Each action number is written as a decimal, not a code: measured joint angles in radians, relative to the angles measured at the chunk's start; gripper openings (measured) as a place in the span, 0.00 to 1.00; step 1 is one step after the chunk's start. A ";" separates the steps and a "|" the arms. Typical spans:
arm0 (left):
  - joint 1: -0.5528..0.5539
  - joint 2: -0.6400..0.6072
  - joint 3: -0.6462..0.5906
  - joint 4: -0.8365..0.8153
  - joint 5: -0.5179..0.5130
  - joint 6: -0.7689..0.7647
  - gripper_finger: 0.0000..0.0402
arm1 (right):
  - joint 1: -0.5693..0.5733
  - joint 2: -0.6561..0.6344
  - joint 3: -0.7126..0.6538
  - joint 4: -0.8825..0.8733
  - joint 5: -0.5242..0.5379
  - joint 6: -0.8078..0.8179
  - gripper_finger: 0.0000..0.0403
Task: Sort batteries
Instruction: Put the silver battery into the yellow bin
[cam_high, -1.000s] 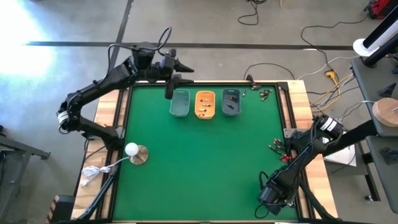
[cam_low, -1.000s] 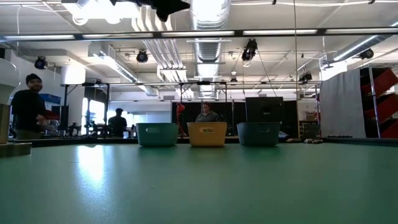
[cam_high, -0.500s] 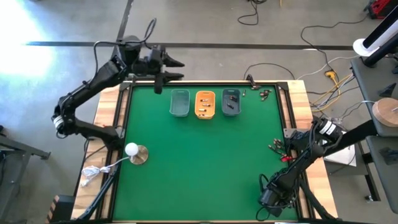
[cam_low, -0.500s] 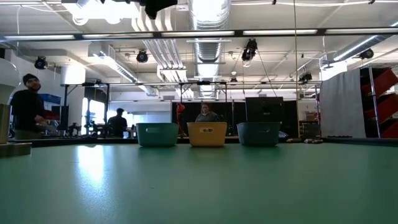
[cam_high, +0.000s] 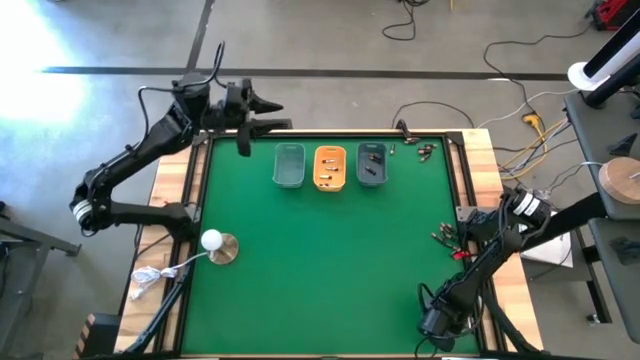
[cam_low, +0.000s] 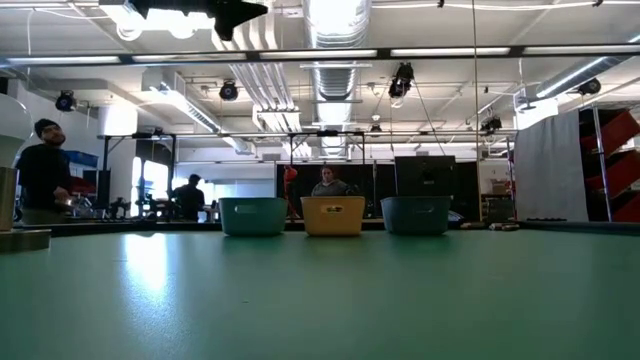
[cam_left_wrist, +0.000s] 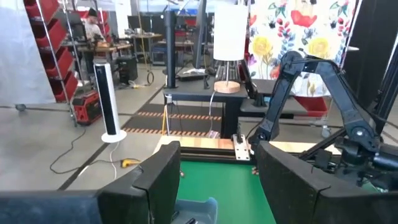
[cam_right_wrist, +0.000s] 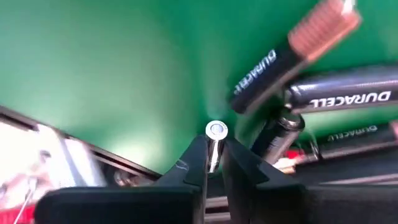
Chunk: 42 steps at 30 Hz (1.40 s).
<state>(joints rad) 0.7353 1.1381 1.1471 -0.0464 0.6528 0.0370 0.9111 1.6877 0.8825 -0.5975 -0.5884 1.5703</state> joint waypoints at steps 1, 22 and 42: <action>0.000 -0.014 -0.016 0.004 -0.008 -0.005 0.48 | -0.008 -0.014 0.021 -0.015 0.033 -0.017 0.06; 0.000 -0.170 -0.071 -0.038 -0.078 -0.056 0.48 | -0.793 -0.410 0.285 -0.290 0.682 -0.793 0.07; -0.001 -0.449 -0.074 -0.299 -0.250 -0.083 0.48 | -1.337 0.236 0.704 -0.050 0.458 -1.517 0.07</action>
<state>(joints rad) 0.7345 0.6893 1.0729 -0.3453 0.4024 -0.0456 -0.4261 1.9233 1.5867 -0.6473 -0.1305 0.0537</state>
